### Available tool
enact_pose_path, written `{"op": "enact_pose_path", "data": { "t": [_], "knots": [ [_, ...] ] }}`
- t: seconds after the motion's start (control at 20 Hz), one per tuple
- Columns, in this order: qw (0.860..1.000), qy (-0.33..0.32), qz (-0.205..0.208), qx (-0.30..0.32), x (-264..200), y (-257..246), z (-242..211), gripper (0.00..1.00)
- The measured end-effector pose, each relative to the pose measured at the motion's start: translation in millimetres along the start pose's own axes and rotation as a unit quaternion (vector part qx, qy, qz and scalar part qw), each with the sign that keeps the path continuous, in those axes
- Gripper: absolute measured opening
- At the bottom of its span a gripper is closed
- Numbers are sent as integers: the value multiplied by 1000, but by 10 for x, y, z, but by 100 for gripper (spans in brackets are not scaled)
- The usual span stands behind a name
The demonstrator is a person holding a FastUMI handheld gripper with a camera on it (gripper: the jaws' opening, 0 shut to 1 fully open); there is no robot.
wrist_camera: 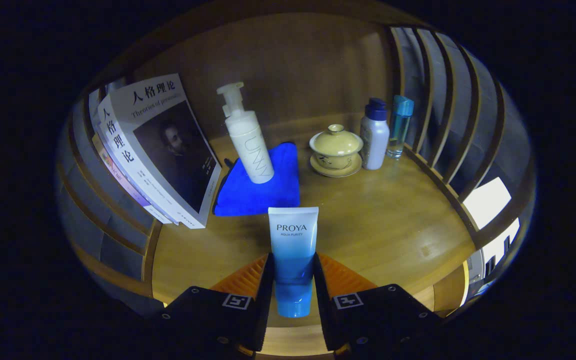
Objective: Pull open the drawer, take out the items inside it, and place them on the countertop above the cabinet.
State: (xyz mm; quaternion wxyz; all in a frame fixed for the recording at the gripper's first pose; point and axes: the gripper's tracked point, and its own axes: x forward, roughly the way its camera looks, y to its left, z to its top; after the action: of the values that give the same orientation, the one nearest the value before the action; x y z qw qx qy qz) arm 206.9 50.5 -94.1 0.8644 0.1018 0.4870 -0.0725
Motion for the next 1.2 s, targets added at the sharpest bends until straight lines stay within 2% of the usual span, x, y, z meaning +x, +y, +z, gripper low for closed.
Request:
{"op": "enact_pose_path", "data": {
  "t": [0.45, 0.55, 0.6, 0.75, 0.95, 1.1, 1.2],
  "knots": [
    [999, -6, 31, -17, 152, 107, 39, 50],
    [999, -25, 24, -22, 122, 65, 98, 54],
    [999, -40, 29, -21, 55, 77, 144, 64],
    [994, -102, 50, -8, -264, 95, 274, 96],
    [980, -190, 53, 6, -896, -91, 213, 96],
    [964, -254, 75, 13, -1402, -111, 96, 96],
    [953, -293, 80, -6, -1766, -99, 18, 96]
  ]
}}
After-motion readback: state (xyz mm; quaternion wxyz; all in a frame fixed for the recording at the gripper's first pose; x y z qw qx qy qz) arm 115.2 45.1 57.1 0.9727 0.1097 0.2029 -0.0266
